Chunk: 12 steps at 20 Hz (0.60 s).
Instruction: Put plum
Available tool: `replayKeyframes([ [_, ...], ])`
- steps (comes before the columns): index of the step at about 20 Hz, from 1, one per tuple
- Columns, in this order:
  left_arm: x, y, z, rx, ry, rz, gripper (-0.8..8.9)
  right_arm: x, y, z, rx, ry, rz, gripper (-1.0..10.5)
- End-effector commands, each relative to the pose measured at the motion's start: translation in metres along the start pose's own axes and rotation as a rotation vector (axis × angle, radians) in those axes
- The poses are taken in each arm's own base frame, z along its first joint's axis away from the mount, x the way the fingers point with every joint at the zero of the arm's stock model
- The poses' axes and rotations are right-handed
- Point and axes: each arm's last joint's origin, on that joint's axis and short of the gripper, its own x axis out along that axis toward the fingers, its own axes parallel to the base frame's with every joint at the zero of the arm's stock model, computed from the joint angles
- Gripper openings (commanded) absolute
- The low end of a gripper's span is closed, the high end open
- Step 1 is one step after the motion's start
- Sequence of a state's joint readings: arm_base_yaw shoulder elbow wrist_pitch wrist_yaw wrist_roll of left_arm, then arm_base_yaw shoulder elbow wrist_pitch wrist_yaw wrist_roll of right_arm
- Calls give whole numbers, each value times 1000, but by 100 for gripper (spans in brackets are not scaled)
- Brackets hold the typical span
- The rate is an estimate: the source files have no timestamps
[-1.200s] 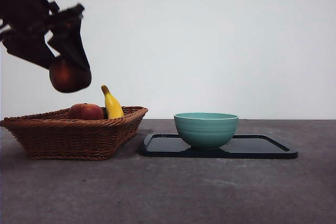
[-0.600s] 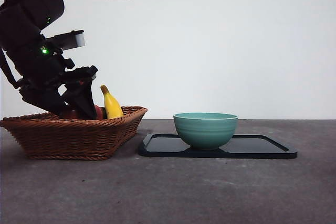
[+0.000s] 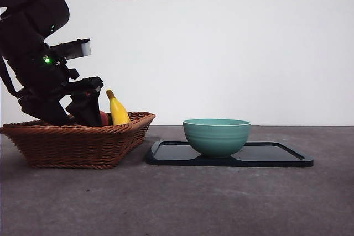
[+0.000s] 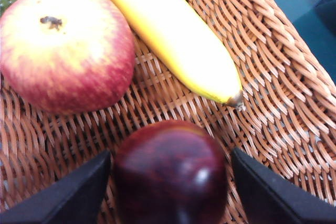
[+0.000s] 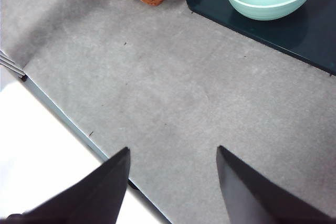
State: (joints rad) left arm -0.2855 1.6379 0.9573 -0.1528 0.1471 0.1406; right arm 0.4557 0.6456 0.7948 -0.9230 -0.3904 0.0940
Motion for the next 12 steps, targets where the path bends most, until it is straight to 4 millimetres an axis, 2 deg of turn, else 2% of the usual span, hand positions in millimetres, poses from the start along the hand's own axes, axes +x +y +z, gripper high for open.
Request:
replayKeyframes([
  [1, 2, 0, 4, 1, -14, 2, 378, -1, 1, 2, -2, -10, 7, 262],
  [6, -20, -2, 15, 11, -86, 11, 378, -1, 1, 2, -2, -10, 7, 262],
  [12, -73, -11, 28, 14, -207, 17, 375, -1, 1, 2, -3, -11, 7, 262],
])
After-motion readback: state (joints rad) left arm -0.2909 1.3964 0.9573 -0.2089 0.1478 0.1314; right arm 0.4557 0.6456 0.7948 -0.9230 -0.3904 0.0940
